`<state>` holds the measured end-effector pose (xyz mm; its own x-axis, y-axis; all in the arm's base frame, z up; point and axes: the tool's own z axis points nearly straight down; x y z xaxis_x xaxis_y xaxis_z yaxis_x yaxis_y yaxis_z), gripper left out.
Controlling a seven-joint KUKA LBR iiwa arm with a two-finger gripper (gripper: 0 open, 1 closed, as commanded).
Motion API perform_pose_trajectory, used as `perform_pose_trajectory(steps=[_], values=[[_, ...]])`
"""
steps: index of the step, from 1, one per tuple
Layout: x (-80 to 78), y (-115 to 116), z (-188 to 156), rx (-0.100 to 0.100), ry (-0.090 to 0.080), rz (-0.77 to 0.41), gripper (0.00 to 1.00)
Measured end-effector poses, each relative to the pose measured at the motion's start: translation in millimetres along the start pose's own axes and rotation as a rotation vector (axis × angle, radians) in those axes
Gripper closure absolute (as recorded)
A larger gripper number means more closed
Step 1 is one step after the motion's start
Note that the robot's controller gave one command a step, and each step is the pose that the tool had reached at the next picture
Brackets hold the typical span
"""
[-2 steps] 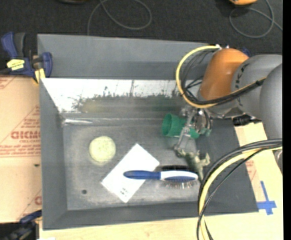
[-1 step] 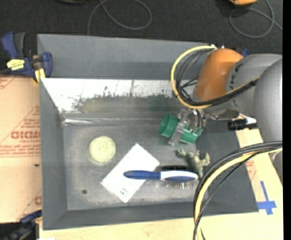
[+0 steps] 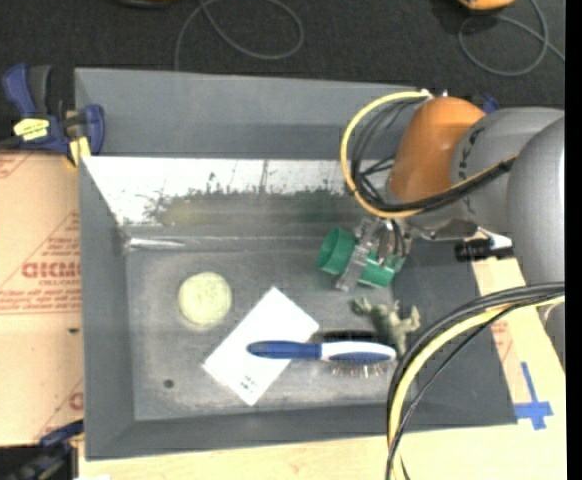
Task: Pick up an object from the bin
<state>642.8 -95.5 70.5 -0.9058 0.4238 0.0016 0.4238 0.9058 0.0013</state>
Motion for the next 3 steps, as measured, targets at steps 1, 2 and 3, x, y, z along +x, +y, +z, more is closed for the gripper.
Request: perform_pose_trajectory(steps=[1, 2, 3], values=[[0.6, -1, -4, 0.001, 0.0, 0.0, 1.0], [0.4, -1, -16, 0.0, -0.001, -0.001, 1.0], [-0.8, -1, -26, -0.001, -0.005, -0.001, 1.0]])
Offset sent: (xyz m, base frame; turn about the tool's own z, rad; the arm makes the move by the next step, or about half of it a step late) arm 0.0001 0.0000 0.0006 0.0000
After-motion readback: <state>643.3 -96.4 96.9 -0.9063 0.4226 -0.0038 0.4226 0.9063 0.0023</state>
